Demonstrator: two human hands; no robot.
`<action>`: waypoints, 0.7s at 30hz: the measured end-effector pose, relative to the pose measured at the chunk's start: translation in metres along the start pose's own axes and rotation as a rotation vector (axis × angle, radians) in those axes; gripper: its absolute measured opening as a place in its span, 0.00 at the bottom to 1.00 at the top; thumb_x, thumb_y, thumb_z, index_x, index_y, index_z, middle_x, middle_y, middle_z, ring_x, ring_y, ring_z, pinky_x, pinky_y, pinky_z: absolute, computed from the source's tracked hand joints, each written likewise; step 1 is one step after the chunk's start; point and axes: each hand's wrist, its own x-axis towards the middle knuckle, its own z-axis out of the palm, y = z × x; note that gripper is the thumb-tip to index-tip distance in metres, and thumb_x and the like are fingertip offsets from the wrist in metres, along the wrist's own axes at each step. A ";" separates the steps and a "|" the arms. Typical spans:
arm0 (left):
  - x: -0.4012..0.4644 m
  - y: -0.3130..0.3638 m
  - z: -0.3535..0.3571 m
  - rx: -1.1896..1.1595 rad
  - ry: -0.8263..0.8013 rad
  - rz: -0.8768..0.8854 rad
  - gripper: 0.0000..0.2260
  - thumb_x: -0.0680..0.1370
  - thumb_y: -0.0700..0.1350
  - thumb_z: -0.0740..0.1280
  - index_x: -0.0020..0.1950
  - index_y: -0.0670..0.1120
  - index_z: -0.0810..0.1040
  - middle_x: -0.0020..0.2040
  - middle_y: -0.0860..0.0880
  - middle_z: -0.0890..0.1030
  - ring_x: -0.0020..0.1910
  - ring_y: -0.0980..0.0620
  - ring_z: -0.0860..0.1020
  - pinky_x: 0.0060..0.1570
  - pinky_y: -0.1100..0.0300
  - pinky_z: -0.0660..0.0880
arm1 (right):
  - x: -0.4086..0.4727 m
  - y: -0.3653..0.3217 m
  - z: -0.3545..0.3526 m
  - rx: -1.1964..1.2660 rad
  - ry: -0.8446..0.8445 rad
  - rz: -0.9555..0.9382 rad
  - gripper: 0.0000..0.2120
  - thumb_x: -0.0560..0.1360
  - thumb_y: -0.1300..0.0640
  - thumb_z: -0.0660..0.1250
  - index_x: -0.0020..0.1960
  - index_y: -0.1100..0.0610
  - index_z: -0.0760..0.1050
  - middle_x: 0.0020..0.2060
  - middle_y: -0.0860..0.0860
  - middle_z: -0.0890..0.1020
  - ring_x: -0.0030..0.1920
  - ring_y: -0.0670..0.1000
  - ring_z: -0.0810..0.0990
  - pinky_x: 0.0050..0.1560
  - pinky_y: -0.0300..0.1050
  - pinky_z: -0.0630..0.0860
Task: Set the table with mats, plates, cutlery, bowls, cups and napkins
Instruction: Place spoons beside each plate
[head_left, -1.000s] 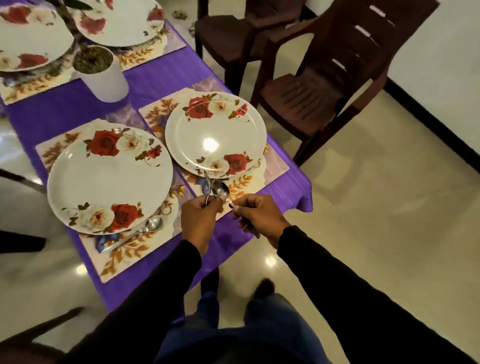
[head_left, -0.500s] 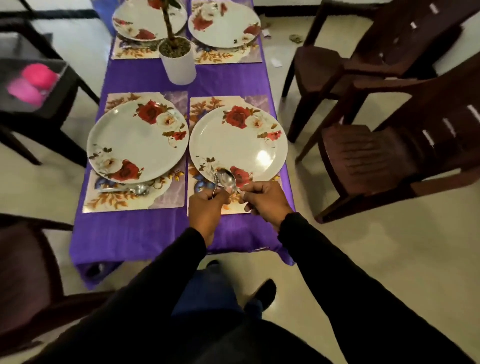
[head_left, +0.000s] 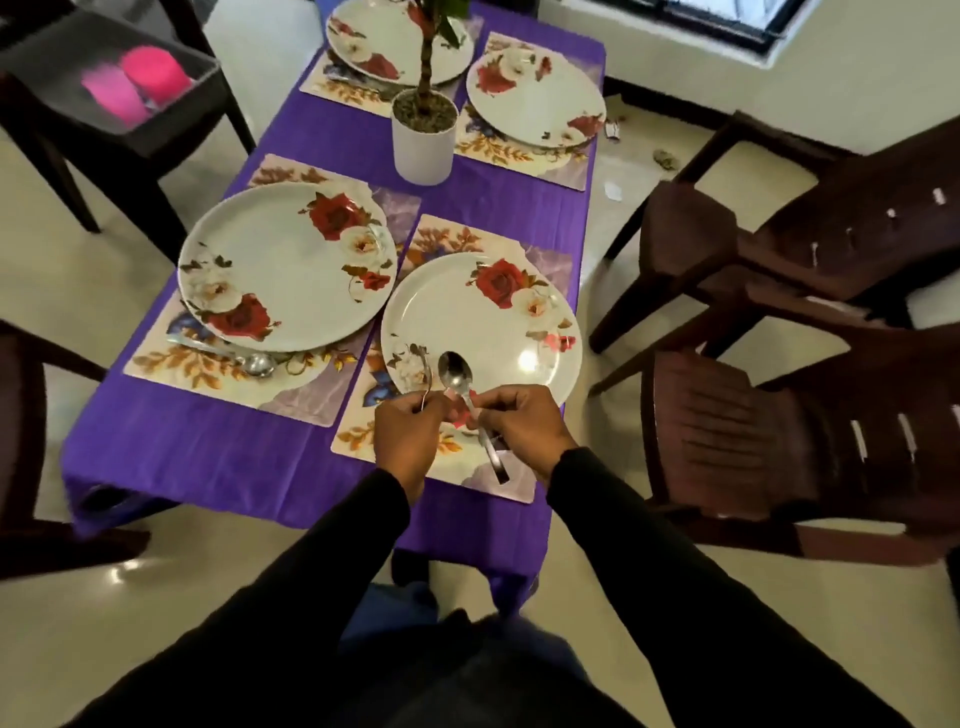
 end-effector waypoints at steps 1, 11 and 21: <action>0.001 0.002 0.004 0.011 -0.006 0.011 0.11 0.77 0.39 0.69 0.35 0.43 0.84 0.32 0.50 0.84 0.28 0.59 0.77 0.32 0.61 0.71 | 0.006 -0.001 -0.005 -0.014 -0.011 -0.006 0.08 0.74 0.68 0.69 0.43 0.58 0.84 0.40 0.54 0.86 0.41 0.51 0.83 0.45 0.48 0.81; 0.012 0.017 0.036 -0.165 0.214 -0.047 0.11 0.82 0.42 0.65 0.45 0.38 0.84 0.28 0.53 0.80 0.21 0.61 0.74 0.22 0.70 0.67 | 0.077 -0.013 -0.011 -0.093 -0.240 0.028 0.04 0.75 0.68 0.69 0.47 0.64 0.83 0.41 0.62 0.85 0.38 0.56 0.85 0.43 0.53 0.82; 0.013 0.013 0.108 -0.332 0.556 -0.093 0.13 0.84 0.39 0.58 0.47 0.37 0.81 0.32 0.45 0.77 0.22 0.56 0.71 0.20 0.67 0.64 | 0.160 -0.022 -0.056 -0.149 -0.504 0.077 0.03 0.75 0.66 0.69 0.47 0.61 0.81 0.39 0.58 0.86 0.37 0.53 0.81 0.40 0.45 0.75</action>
